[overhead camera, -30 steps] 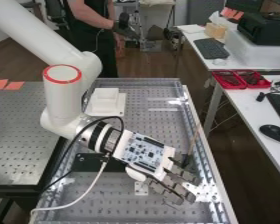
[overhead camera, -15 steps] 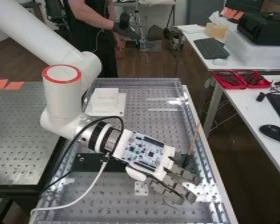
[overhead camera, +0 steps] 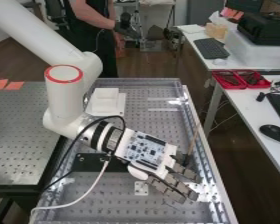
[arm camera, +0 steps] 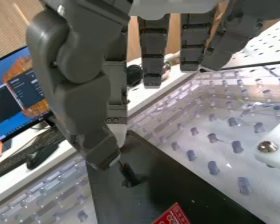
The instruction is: Grab the drill bit and place it in the clear container
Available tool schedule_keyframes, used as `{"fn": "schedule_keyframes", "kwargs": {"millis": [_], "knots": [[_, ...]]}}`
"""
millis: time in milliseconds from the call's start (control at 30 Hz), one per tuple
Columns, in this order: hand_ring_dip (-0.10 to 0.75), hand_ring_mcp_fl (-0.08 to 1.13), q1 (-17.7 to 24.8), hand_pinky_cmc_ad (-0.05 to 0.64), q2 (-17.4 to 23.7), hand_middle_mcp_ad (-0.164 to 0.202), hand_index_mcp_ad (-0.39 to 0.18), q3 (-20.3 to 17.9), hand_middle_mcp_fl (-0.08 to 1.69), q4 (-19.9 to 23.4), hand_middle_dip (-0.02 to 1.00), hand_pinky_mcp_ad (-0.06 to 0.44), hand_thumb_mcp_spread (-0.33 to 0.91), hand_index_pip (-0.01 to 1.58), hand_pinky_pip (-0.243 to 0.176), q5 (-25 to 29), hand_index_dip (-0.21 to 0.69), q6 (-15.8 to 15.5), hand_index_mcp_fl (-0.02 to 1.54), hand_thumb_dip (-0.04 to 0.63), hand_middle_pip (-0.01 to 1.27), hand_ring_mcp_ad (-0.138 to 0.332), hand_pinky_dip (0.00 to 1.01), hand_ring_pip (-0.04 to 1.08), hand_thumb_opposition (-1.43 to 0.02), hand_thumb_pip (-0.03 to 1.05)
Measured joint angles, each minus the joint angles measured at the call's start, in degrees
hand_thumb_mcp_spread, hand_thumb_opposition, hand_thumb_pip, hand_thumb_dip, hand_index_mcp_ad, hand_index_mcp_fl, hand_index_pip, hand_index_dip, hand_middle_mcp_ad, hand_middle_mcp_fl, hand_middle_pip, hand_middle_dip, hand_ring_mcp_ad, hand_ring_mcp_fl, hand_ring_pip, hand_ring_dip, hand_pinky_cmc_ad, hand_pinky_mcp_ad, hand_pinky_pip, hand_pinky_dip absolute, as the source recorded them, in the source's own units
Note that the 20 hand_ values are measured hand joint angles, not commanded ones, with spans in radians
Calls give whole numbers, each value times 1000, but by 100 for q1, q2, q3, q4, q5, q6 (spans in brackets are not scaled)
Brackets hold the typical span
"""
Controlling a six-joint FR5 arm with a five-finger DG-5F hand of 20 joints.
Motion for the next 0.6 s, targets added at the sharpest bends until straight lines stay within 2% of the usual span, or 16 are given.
{"fn": "schedule_keyframes", "kwargs": {"millis": [133,200,333,600], "knots": [[161,115,10,363,-19,75,-131,49,276,19,251,166,609,1129,-40,13,232,4,770,269,131,190,182,94,-974,494],[161,112,15,363,-28,73,-131,77,274,8,253,166,634,1115,-42,16,232,4,812,269,131,187,176,94,-988,447],[161,127,16,361,-28,75,-131,78,272,27,253,164,630,1096,-26,16,232,-13,813,269,131,183,182,106,-988,445],[161,127,5,377,1,75,-131,124,298,-14,253,164,630,1051,-26,17,232,-61,848,265,127,185,182,108,-1004,443]]}}
